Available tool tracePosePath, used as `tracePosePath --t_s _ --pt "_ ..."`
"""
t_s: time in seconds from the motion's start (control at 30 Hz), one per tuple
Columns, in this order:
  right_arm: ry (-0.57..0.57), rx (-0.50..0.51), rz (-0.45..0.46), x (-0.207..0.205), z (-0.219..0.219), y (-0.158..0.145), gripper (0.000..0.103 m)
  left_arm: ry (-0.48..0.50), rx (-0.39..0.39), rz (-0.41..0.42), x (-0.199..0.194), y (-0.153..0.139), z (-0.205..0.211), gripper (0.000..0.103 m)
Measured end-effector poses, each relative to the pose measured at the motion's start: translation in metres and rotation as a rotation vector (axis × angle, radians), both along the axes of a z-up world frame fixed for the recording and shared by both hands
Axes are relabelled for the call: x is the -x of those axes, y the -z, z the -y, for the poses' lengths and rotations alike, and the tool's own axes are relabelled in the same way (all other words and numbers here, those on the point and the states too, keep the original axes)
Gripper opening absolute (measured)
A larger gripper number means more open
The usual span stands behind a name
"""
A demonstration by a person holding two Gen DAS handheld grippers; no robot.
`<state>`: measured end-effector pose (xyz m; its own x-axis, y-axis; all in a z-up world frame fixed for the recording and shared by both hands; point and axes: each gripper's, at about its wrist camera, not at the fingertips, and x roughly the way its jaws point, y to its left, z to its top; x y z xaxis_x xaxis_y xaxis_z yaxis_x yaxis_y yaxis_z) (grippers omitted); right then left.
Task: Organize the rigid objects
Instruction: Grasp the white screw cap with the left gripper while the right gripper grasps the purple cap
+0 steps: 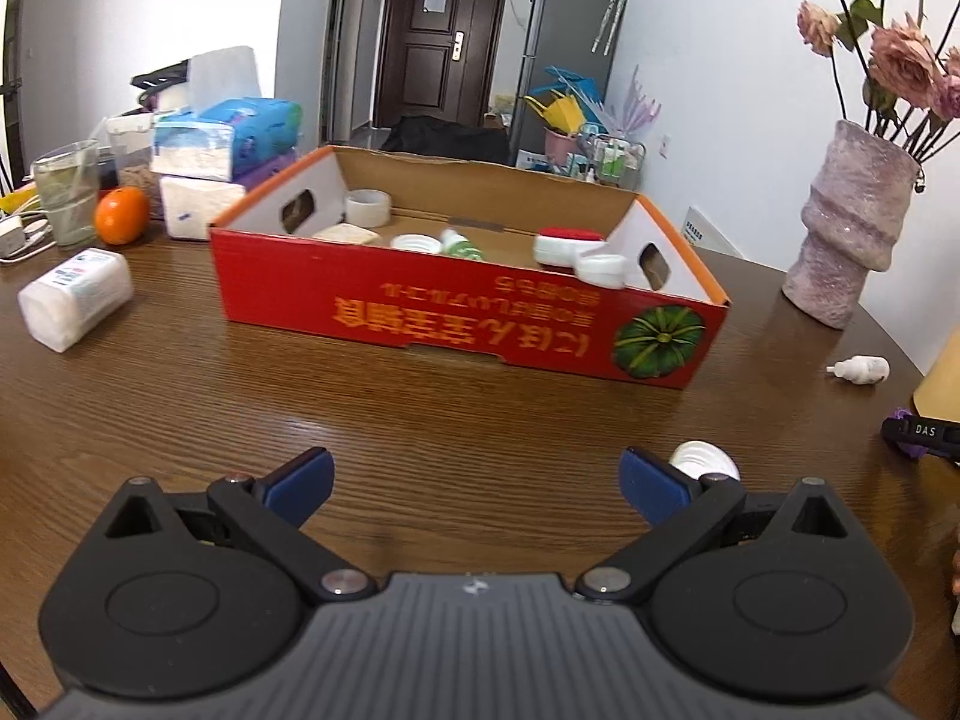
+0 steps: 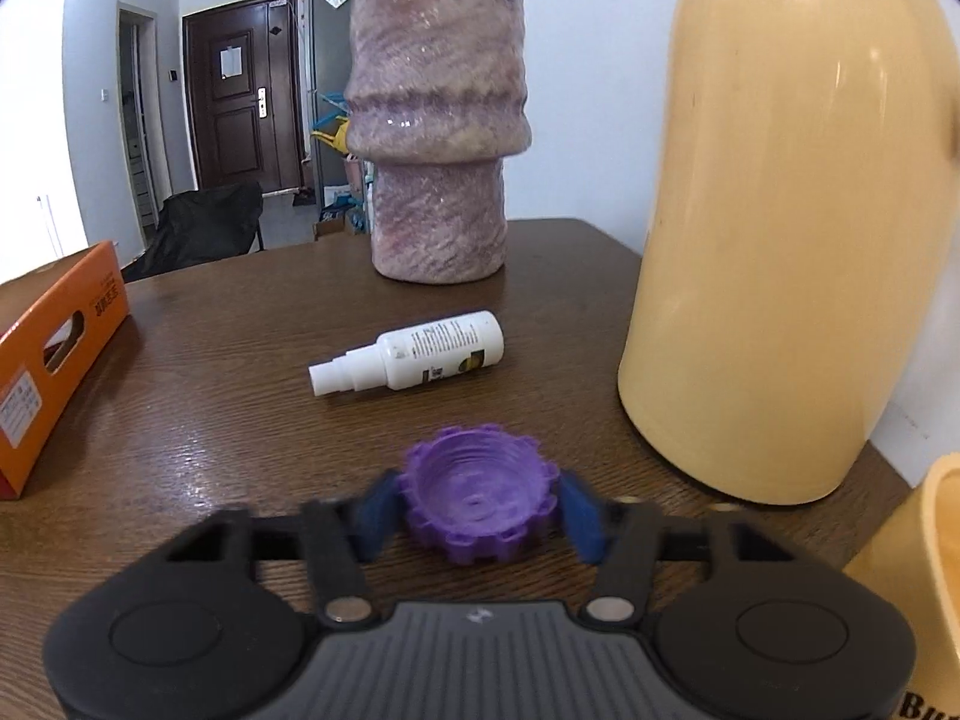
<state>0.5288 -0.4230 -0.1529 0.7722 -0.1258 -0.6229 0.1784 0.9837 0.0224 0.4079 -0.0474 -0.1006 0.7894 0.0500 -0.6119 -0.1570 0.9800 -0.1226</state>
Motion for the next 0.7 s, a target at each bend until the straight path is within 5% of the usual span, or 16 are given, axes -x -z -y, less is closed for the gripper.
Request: tracePosePath --t_s 0.7 --pt "-0.143 0.035 0.097 0.044 -0.029 -0.020 0.053 0.067 -0.020 -0.042 -0.040 0.016 0.099 0.103"
